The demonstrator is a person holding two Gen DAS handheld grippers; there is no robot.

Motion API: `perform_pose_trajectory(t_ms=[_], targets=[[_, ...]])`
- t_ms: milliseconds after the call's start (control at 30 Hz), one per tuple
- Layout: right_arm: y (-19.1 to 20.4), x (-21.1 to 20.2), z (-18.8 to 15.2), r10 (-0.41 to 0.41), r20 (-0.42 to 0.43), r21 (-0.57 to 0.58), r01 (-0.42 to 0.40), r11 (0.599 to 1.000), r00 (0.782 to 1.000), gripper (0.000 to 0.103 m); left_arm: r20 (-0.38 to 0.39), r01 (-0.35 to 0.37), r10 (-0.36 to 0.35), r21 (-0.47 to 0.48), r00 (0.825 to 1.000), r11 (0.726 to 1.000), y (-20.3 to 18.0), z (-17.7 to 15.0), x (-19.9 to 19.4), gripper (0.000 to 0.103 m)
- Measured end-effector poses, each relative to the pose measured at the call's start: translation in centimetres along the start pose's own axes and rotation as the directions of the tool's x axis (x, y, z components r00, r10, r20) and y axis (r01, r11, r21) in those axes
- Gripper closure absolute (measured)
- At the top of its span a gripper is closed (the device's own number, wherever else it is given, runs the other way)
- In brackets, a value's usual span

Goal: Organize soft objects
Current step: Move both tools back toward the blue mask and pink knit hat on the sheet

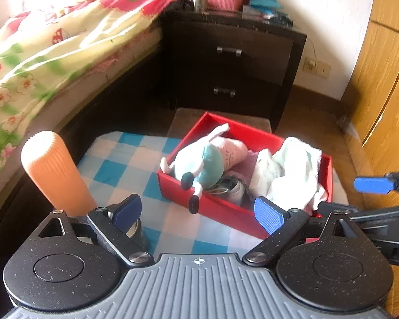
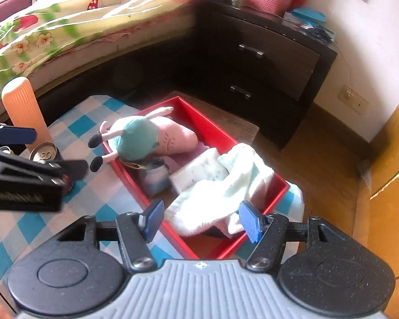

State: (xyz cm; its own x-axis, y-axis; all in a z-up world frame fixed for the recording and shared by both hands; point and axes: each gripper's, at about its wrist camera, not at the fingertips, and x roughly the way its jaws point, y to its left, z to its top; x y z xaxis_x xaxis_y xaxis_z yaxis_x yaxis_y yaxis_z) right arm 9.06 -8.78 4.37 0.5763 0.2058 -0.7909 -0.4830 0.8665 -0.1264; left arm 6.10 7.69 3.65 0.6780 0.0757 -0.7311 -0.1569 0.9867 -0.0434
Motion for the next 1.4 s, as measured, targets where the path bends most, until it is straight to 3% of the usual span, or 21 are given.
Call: perform_pose_trajectory(t_ms=[133,467,933,1400], targets=[[0.3,-0.8,-0.7,0.027,0.002,0.004,-0.027,1.0,1.0,0.063,0.015,-0.008,0.008,0.016,1.0,1.0,0.0,-0.6,-1.1,0.014],[3.9,-2.6,-3.0,0.061,-0.028,-0.102,-0.064,0.993,0.998,0.063,-0.032,0.007,-0.007,-0.006,0.999,1.0,1.9,-2.9,-2.0,0.014],[5.7,-4.1,-5.8,0.135,-0.069,-0.076,-0.14,0.987,0.988,0.062,-0.106,0.017,-0.018,-0.003,0.994,1.0,3.3,-6.6,-2.7,0.014],[7.3,-4.2,-8.1,0.147,-0.111,-0.098,-0.158,0.983,0.983,0.062,-0.183,0.029,-0.021,0.038,0.983,0.999,2.8,-9.8,-2.1,0.014]])
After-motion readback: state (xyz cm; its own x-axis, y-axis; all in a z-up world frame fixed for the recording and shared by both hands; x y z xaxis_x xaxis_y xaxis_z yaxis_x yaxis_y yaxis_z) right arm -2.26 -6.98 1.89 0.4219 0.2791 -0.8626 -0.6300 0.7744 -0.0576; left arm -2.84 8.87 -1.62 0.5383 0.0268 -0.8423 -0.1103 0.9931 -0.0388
